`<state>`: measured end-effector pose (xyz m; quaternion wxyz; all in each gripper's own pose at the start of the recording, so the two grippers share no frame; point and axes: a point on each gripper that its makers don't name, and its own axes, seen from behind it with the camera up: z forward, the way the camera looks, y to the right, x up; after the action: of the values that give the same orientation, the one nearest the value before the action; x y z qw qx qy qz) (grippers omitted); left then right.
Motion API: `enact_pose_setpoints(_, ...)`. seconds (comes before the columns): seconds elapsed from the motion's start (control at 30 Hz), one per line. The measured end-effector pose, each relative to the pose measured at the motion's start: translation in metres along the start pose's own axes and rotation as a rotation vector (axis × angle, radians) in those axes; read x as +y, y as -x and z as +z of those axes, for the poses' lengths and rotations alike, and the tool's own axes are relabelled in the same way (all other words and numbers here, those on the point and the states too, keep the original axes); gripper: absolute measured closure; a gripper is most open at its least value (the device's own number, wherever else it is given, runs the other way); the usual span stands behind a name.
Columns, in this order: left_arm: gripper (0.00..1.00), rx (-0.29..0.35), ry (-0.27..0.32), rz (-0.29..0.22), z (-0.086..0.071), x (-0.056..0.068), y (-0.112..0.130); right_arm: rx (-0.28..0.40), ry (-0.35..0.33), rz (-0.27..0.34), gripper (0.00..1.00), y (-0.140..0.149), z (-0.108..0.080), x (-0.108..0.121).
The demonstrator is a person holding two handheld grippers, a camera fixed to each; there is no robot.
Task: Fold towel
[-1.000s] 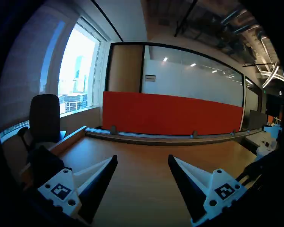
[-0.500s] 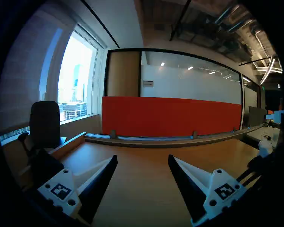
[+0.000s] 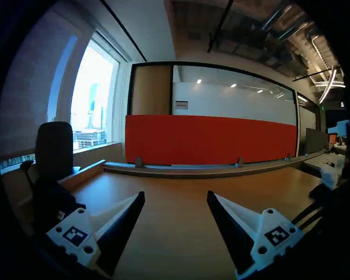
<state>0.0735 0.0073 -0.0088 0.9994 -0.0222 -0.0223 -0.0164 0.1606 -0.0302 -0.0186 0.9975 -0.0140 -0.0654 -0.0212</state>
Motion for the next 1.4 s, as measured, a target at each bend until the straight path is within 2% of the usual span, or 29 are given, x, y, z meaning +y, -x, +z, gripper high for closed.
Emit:
enact_pose_setpoints(0.2,0.01,0.014,-0.002,-0.002,0.006,-0.005,0.024,0.016,-0.001,0.010,0.11,0.017,0.005,-0.003)
enact_pose_setpoints(0.4,0.01,0.021,0.003,0.012,0.008,-0.005,0.048,0.029,-0.016,0.020,0.11,0.032,0.009,-0.009)
enact_pose_setpoints(0.67,0.01,0.038,-0.005,0.001,0.010,-0.007,0.064,0.050,-0.018,0.012,0.11,0.041,0.013,-0.008)
enact_pose_setpoints(1.0,0.01,0.051,-0.012,0.029,0.009,-0.005,0.067,0.061,-0.020,0.018,0.11,0.047,0.013,-0.004)
enact_pose_setpoints(1.4,0.01,0.049,-0.015,0.031,0.008,-0.005,0.068,0.070,-0.020,0.021,0.11,0.044,0.012,0.000)
